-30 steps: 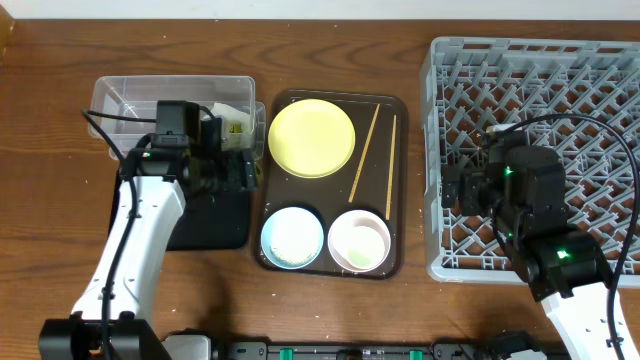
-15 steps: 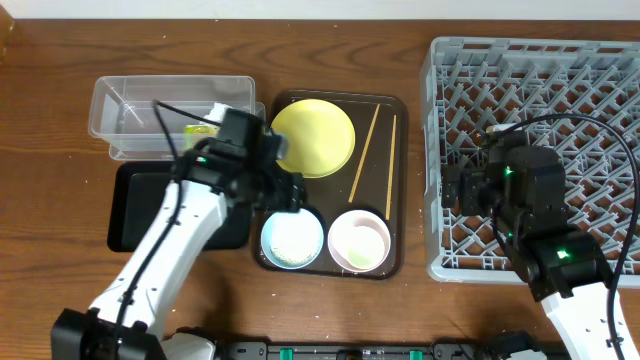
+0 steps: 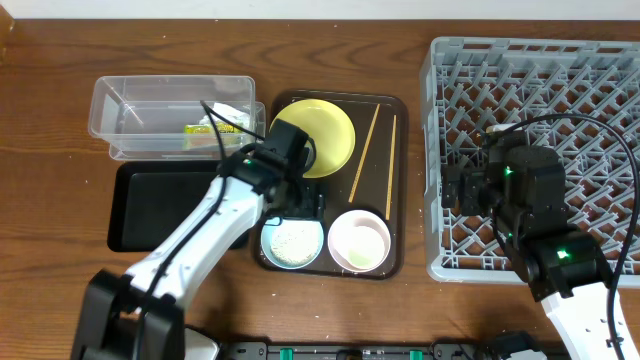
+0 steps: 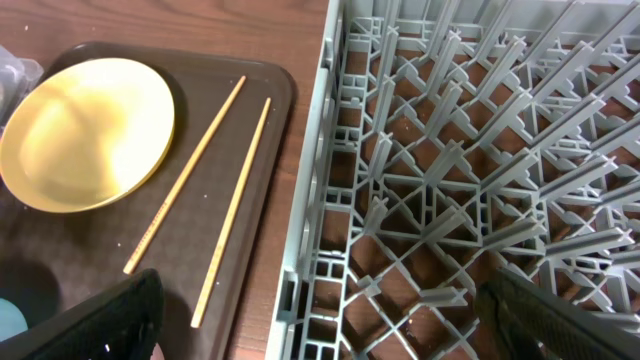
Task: Sort waste into correct bins and load items into the dishwasher rack
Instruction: 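Grasp the rim of the light-blue rice bowl with the left gripper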
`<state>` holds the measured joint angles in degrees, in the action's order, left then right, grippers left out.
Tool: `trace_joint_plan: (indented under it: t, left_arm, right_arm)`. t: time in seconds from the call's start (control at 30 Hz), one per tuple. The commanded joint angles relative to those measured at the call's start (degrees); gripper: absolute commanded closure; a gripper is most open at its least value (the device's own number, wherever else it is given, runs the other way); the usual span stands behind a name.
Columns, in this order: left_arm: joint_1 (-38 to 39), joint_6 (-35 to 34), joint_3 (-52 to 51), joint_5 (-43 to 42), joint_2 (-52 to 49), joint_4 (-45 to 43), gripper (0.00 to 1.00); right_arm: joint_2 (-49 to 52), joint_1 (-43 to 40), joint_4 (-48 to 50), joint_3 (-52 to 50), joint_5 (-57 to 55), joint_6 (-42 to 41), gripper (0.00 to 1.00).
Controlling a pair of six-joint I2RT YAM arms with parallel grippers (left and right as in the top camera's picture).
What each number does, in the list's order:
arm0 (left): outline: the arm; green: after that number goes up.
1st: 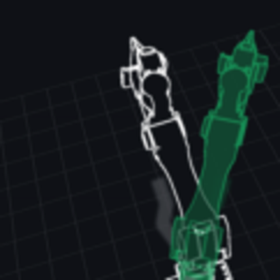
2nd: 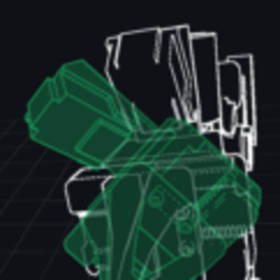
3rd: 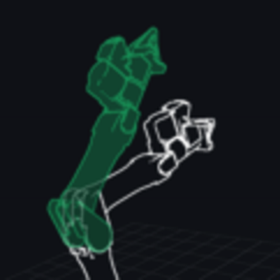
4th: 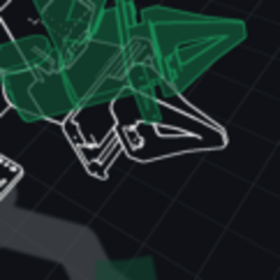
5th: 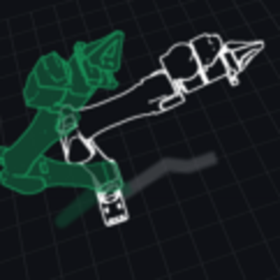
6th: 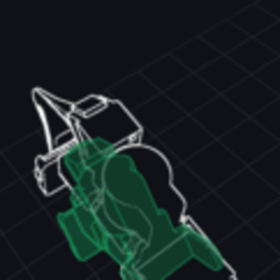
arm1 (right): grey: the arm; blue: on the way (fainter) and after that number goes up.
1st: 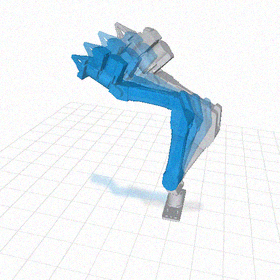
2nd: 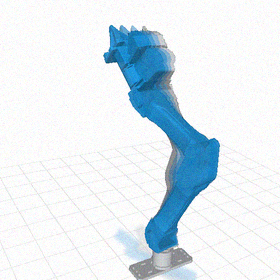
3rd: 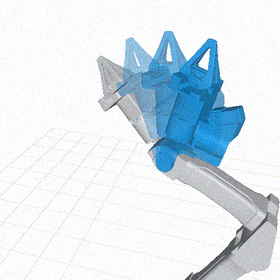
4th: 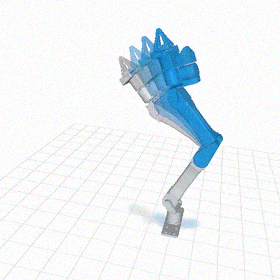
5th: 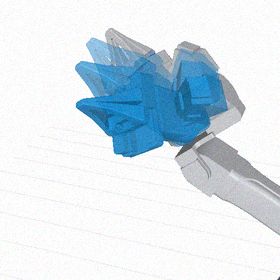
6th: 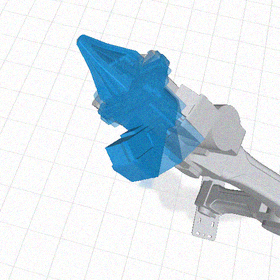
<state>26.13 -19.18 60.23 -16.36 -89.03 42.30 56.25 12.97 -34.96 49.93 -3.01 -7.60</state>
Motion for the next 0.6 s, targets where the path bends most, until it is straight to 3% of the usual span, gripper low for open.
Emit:
trace_joint_plan:
  t: [0.0,0.23,0.57]
  left_arm:
    - [1.0,-9.2,-0.9,0.8,-2.9,-0.2,0.24]
    - [2.6,-11.6,-0.9,1.0,-7.4,-2.1,0.25]
    - [2.7,-11.6,-0.9,2.8,-10.9,-5.2,0.48]
  right_arm:
    - [0.0,-1.3,0.0,1.3,0.0,0.3,0.01]
    - [0.0,-1.3,0.0,1.3,0.0,0.3,0.01]
    - [0.0,-1.3,-0.1,1.3,0.0,0.3,0.01]
